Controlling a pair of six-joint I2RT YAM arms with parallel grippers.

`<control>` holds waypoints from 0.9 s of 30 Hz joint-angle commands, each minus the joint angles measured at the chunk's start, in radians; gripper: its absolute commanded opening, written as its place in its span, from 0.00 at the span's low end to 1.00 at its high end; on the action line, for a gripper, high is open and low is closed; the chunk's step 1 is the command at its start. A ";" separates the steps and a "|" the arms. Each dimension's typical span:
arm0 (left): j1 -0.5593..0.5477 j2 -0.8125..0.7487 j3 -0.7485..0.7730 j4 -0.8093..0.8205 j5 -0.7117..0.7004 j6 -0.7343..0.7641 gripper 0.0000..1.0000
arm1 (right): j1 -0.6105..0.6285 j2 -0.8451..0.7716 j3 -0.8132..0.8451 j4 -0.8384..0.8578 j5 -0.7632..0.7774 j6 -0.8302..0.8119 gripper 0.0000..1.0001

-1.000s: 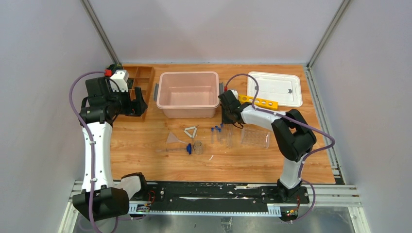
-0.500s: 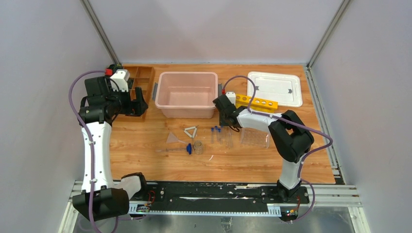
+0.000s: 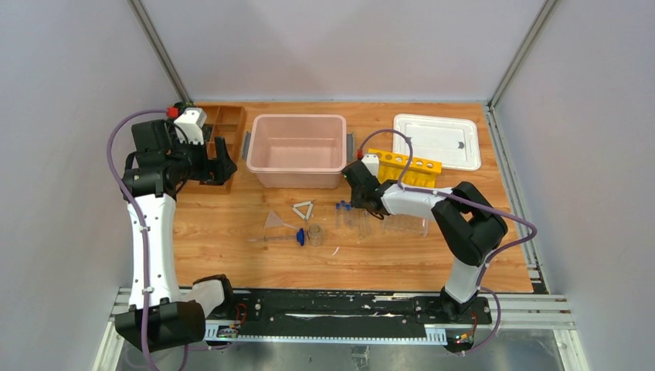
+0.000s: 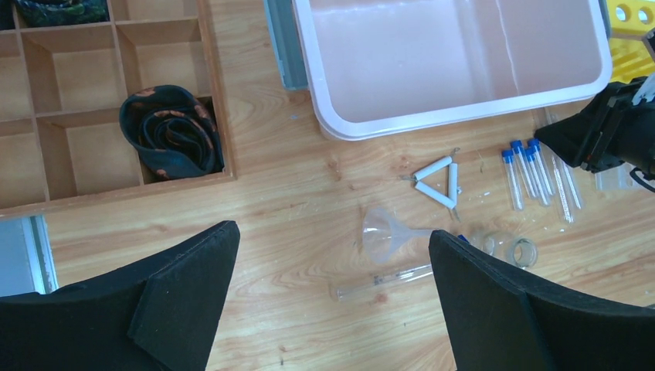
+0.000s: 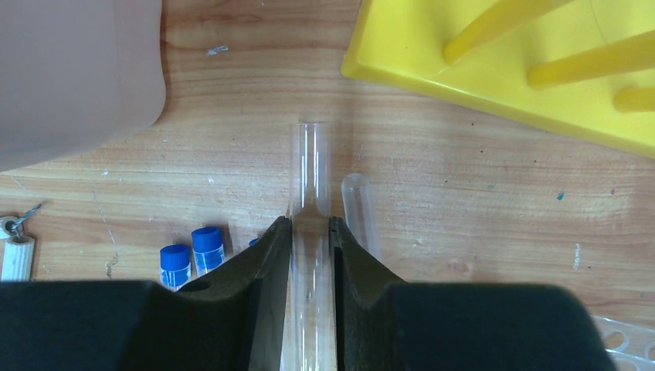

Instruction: Organize the chemistry lab equipment

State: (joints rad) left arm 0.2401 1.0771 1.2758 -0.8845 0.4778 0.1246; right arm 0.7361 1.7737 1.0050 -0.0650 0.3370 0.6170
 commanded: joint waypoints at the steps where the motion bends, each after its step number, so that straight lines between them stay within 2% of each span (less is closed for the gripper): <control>1: 0.005 -0.025 0.040 -0.037 0.031 0.019 1.00 | 0.014 -0.016 -0.042 0.009 -0.006 0.041 0.23; 6: 0.005 -0.044 0.053 -0.064 0.009 0.032 1.00 | 0.017 -0.014 -0.042 0.006 -0.023 0.049 0.20; 14: 0.005 -0.050 0.074 -0.107 -0.003 0.045 1.00 | 0.017 -0.072 -0.046 -0.003 -0.053 0.056 0.00; 27: 0.006 -0.033 0.085 -0.124 0.036 0.002 1.00 | 0.019 -0.276 -0.064 -0.030 -0.109 0.042 0.00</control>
State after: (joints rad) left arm 0.2401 1.0386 1.3277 -0.9886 0.4789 0.1432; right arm 0.7380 1.5673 0.9562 -0.0715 0.2455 0.6617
